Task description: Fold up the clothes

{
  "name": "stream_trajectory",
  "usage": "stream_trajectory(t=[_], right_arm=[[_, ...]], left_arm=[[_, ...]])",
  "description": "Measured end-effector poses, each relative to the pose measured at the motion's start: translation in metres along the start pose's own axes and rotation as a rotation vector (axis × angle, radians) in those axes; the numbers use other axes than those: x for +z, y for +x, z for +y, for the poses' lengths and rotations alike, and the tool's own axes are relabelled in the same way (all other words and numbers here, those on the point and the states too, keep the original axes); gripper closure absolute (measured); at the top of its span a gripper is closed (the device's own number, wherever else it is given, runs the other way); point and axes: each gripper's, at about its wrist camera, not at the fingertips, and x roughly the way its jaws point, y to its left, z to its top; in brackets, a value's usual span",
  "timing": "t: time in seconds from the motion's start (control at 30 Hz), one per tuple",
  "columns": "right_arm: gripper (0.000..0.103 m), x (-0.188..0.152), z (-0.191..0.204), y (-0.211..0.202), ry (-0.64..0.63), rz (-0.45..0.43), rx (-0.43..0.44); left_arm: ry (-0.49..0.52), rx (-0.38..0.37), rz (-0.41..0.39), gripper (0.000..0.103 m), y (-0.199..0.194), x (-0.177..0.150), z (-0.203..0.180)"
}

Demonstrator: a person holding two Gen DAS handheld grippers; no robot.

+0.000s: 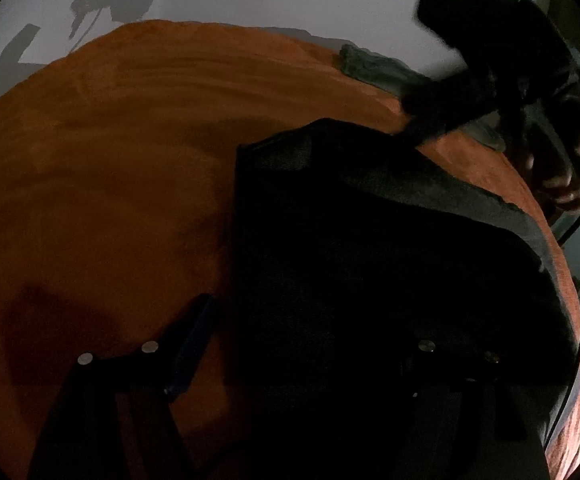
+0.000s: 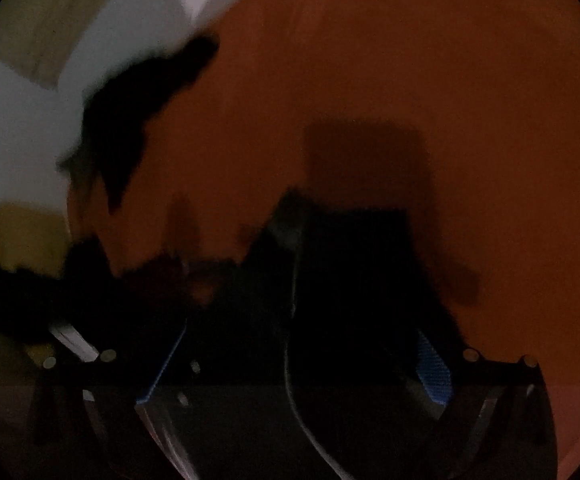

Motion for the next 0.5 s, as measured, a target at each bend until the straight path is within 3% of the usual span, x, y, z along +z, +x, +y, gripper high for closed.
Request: stream_trajectory(t=[0.07,0.1,0.17,0.3,0.4,0.5], right_arm=[[0.048,0.001,-0.010,-0.018,0.083,-0.106,-0.002],[0.099,0.001,-0.017,-0.024,0.134,-0.124,-0.030],[0.099,0.000,-0.028,-0.022,0.156,-0.092,-0.096],[0.098,-0.004,-0.040,-0.015,0.184,-0.002,-0.020],[0.037,-0.008,-0.044,-0.011,0.201,0.053,0.035],[0.037,-0.013,-0.043,-0.007,0.221,0.053,0.061]], left_arm=[[-0.001,0.001,-0.002,0.028,0.000,0.000,0.000],[-0.002,0.001,-0.003,0.028,0.000,0.000,0.000],[-0.001,0.006,-0.007,0.027,0.000,0.000,-0.001],[0.001,0.006,-0.007,0.027,-0.003,-0.004,-0.003],[-0.002,0.003,-0.006,0.027,-0.006,-0.007,-0.004],[-0.002,0.003,-0.007,0.027,-0.006,-0.007,-0.005]])
